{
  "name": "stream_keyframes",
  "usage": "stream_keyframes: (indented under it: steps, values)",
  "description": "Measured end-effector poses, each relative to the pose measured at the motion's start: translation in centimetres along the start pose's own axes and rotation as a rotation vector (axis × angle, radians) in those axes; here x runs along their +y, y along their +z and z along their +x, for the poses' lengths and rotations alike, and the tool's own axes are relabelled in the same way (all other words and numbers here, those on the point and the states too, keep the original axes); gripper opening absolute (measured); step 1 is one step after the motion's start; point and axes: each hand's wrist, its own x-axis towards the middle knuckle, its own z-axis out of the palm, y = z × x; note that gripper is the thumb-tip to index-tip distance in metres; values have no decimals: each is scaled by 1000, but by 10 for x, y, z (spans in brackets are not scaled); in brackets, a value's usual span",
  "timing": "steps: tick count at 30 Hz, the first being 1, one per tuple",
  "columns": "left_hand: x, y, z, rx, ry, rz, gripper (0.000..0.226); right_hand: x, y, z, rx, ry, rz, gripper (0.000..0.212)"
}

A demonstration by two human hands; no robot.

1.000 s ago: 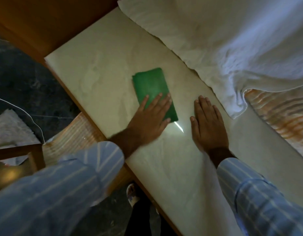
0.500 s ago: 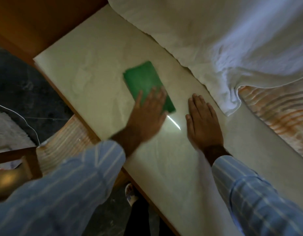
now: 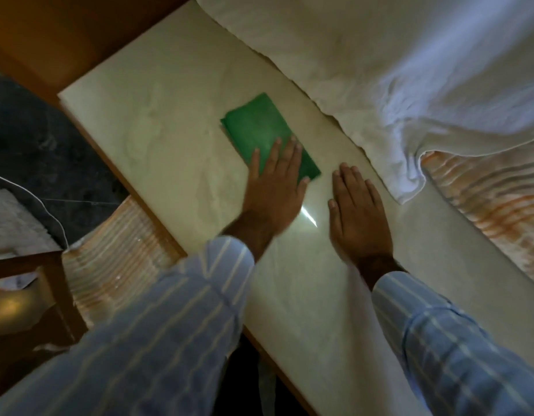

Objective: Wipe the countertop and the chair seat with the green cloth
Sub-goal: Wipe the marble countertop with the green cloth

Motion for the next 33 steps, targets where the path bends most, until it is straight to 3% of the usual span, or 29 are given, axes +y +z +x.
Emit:
stream_keyframes:
  steps: [5,7,10,15,22,29,33]
  values:
    - [-33,7,-63,-33,290,38,66,1,2,1,20,-5,-18,58]
    - [-58,6,-48,0,221,65,65,2,3,2,22,-3,-15,58]
    - [-85,-1,-7,23,-35,21,65,2,5,1,19,-9,-23,58]
    - [-66,-4,26,49,-349,-47,66,2,2,0,21,-3,-17,58]
    - [-36,4,-38,47,-209,-69,67,0,2,1,27,-13,2,58]
    - [-20,-10,-82,-66,-130,-169,71,-2,0,1,62,-5,29,55]
    - [-56,-39,-56,90,-229,-244,55,-17,-4,6,81,26,159,45]
